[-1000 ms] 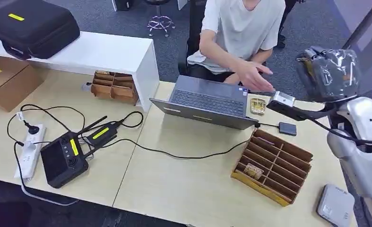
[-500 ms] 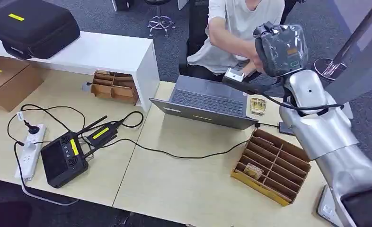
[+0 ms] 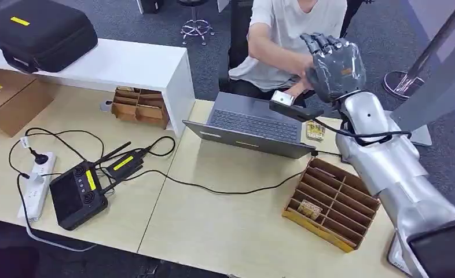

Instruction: Pass the card to the sensor for recognition and then transmit it.

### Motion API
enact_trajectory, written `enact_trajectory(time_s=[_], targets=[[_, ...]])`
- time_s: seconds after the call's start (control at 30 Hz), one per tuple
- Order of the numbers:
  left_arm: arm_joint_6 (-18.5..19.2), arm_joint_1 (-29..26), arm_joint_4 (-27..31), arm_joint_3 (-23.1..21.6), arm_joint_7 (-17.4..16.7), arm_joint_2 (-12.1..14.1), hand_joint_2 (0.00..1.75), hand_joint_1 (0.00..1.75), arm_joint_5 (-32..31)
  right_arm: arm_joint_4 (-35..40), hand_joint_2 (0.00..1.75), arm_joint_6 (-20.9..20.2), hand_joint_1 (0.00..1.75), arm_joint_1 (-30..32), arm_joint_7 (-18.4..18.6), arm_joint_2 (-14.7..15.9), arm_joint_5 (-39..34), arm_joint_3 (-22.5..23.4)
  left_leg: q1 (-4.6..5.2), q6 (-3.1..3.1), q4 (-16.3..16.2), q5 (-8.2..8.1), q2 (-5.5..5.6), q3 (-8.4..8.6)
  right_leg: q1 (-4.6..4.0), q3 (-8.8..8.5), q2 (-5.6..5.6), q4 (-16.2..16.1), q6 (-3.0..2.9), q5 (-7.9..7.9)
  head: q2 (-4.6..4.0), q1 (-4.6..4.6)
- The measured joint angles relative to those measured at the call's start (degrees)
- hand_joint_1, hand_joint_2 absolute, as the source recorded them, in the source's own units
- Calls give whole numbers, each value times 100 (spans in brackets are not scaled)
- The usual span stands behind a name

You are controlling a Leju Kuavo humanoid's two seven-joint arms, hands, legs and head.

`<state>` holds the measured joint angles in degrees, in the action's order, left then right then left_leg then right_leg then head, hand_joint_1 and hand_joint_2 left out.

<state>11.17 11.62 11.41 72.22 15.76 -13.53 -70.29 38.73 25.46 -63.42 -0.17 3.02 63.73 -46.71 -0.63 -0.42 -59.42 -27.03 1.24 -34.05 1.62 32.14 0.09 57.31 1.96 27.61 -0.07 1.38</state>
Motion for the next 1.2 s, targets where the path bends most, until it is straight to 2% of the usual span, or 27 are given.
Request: enact_trajectory(time_s=[0.93, 1.1, 1.2], targets=[[-59, -22, 0, 0, -22, 2, 175, 0, -4, -125, 175, -13, 0, -1, -7, 0, 13, 0, 0, 0, 0, 0, 0, -1, 0, 0, 0, 0, 0, 0, 0, 0], [-105, -28, 0, 0, -39, 2, 175, 0, 37, -125, 175, -160, 0, -18, 37, 11, 105, -24, 0, 0, -1, 0, 0, 0, 0, 1, 0, 0, 0, 0, 0, 0], [-177, -44, 0, 0, -46, 7, 175, 0, 68, -125, 175, -286, 0, -82, 53, 118, 125, -26, 0, 0, -3, 0, 0, 0, 0, 3, 0, 0, 0, 0, 0, 0]])
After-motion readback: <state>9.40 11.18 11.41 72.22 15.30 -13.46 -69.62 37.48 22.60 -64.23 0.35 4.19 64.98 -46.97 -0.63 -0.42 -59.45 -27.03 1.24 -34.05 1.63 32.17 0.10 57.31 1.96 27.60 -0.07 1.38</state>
